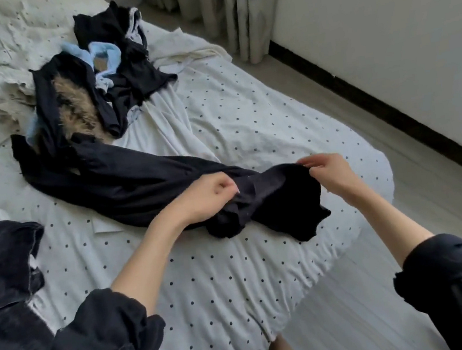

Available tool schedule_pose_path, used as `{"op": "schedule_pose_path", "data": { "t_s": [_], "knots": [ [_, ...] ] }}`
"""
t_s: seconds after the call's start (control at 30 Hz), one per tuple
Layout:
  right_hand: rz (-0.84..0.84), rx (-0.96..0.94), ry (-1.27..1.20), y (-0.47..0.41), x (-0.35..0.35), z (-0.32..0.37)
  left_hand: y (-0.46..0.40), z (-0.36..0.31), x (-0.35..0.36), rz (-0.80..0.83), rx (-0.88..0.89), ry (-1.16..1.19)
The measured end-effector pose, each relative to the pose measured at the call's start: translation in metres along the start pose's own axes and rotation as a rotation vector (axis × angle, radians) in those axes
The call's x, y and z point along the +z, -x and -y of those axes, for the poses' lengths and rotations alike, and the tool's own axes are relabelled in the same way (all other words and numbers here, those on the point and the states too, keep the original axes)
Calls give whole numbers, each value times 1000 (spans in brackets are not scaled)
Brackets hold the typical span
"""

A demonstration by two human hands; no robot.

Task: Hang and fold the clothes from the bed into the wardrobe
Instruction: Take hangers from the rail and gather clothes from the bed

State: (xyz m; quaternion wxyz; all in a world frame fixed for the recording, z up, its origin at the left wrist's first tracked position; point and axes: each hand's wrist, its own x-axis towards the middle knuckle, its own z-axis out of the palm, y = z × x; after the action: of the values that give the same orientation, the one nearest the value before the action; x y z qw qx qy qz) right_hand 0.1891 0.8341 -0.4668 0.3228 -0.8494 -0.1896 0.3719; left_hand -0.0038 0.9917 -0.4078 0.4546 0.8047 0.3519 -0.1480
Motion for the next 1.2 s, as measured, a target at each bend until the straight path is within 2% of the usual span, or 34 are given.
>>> {"op": "schedule_pose_path", "data": {
  "t_s": [0.07, 0.1, 0.13, 0.2, 0.27, 0.33, 0.47, 0.6, 0.7, 0.77, 0.83, 0.9, 0.97, 1.03, 1.1, 1.13, 1.2],
  "knots": [
    [153, 22, 22, 8, 8, -3, 16, 3, 16, 433, -113, -47],
    [182, 24, 29, 11, 14, -3, 21, 9, 20, 503, -150, -60],
    [181, 11, 43, 12, 21, -2, 23, 15, 20, 440, -157, -68],
    [157, -64, 116, 13, 38, 7, 22, 36, 8, 80, -139, -132],
    [170, -175, 235, 9, 58, 25, 21, 59, -11, -266, -106, -299],
    [201, -298, 320, 1, 83, 49, 24, 84, -25, -372, -131, -480],
    [226, -514, 430, -19, 137, 101, 32, 119, -27, -264, -325, -441],
    [221, -530, 577, -30, 179, 137, 23, 134, -37, -447, -325, -452],
    [136, -545, 524, -26, 188, 137, 26, 136, -37, -416, -325, -607],
    [49, -451, 359, -24, 174, 127, 35, 138, -26, -388, -321, -664],
    [-98, -269, 216, -29, 142, 115, 46, 140, -13, -438, -322, -612],
    [-220, -38, 89, -37, 102, 96, 53, 140, -2, -529, -235, -578],
    [-266, 136, 25, -35, 73, 79, 56, 129, 1, -553, -145, -578],
    [-239, 207, 83, -26, 68, 72, 57, 112, 4, -415, -142, -544],
    [-242, 186, 215, -21, 78, 75, 54, 104, 5, -330, -129, -528],
    [-269, 138, 284, -18, 87, 81, 54, 101, 5, -294, -116, -541],
    [-295, -113, 384, -14, 105, 97, 55, 100, 3, -183, -117, -571]
  ]
}}
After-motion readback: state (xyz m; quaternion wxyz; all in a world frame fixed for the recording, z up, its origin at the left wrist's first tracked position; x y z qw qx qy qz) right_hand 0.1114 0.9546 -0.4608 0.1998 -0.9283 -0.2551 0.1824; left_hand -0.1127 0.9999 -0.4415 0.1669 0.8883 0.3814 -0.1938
